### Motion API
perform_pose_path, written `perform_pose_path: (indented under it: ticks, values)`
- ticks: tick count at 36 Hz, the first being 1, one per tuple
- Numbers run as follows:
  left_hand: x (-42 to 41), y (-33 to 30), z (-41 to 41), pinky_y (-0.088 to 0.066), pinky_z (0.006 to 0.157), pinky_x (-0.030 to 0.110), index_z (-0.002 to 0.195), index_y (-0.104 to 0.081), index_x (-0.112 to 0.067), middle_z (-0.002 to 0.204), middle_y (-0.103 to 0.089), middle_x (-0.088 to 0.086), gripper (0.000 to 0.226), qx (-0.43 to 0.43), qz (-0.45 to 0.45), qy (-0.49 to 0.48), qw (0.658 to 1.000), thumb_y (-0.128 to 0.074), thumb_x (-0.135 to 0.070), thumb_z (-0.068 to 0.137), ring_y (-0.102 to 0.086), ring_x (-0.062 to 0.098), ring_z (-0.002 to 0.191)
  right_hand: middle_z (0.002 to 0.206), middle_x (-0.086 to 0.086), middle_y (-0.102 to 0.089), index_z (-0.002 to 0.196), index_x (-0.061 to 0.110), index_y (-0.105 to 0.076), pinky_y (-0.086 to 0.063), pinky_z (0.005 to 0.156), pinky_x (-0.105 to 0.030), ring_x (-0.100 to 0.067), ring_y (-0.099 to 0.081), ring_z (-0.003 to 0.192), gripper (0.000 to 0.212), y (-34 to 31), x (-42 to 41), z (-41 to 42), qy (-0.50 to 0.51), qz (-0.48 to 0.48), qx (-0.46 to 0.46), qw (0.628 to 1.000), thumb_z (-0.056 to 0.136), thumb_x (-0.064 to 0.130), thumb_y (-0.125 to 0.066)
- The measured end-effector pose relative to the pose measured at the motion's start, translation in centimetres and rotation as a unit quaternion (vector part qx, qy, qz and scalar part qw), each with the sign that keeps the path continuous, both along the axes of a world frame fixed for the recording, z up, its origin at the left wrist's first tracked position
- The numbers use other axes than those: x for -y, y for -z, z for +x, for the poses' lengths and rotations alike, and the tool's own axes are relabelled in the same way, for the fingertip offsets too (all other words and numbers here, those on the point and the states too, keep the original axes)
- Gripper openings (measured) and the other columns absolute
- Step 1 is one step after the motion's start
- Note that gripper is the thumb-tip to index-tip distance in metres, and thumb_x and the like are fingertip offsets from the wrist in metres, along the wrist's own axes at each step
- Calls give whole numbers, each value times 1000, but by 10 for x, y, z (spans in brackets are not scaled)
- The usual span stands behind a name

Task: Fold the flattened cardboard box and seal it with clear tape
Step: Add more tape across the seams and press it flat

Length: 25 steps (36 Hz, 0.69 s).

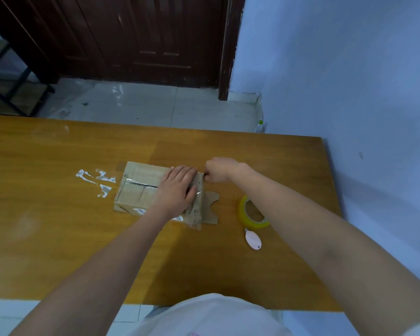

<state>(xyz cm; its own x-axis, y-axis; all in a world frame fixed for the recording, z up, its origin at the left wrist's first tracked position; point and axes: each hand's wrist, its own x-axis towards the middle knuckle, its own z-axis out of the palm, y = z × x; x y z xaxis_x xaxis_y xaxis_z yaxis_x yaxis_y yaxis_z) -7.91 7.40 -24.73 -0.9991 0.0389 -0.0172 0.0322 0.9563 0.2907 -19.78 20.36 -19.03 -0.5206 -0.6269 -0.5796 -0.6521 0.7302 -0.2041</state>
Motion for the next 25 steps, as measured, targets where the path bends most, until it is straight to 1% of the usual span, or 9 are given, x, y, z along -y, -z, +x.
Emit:
perform_pose_path:
  ticks: [4,7,12,14,16,18,20,22,25]
  values:
    - [0,-1,1,-15,114,37,137,-46,-12,138,-50,3,62,-3,1,1,1000,-20,-43,90,-38,23,133,72,-4,-54,76,11,-60,-40,57,-29,-25,-53,71,22,6,-2,6,52,-13,17,998,91,22,-47]
    - [1,0,1,-11,113,34,138,-45,-13,139,-50,2,63,-1,-5,1,1000,-20,-44,90,-38,22,134,68,-3,-50,71,11,-52,-38,54,-29,-25,-51,69,27,12,-3,14,89,-29,24,995,94,21,-44]
    - [0,0,2,-11,114,34,139,-44,-14,140,-48,1,66,1,-5,0,1000,-17,-47,88,-35,21,135,88,-10,-51,100,1,-61,-36,66,-31,-25,-46,78,28,17,-7,26,126,-47,44,990,97,16,-37]
    - [-1,0,2,-11,115,35,139,-44,-14,141,-48,2,67,0,-4,1,1000,-16,-47,87,-35,21,135,86,-9,-51,94,4,-59,-36,64,-32,-25,-46,76,26,15,-7,31,122,-43,46,990,98,15,-36]
    - [-1,0,1,-11,115,34,138,-44,-13,140,-48,3,68,-6,7,0,1000,-17,-47,86,-35,21,135,78,-6,-51,81,9,-53,-35,54,-31,-24,-46,68,24,12,-7,36,115,-39,50,991,98,14,-36]
    - [-1,-1,0,-11,115,34,137,-45,-13,139,-48,3,68,-8,13,-3,1000,-16,-48,86,-35,21,134,73,-5,-48,81,9,-53,-36,51,-31,-24,-45,65,22,9,-8,44,102,-33,53,993,97,13,-37]
    - [-1,-1,0,-10,114,33,137,-44,-13,139,-48,3,69,-9,10,-2,1000,-16,-47,85,-34,21,134,90,-10,-50,101,4,-57,-42,64,-35,-27,-48,75,21,8,-9,53,87,-18,50,995,96,9,-37]
    - [0,0,1,-9,114,33,137,-44,-13,139,-48,2,68,-9,5,1,1000,-16,-47,85,-34,21,134,112,-16,-46,119,2,-50,-44,77,-40,-33,-50,93,26,9,-12,63,65,-12,24,998,96,8,-39]
    - [1,1,1,-8,114,32,137,-44,-14,139,-48,2,67,-7,6,2,1000,-15,-47,86,-34,20,134,117,-16,-45,119,5,-49,-43,81,-42,-34,-47,105,27,8,-19,77,32,-12,-36,999,95,10,-39]
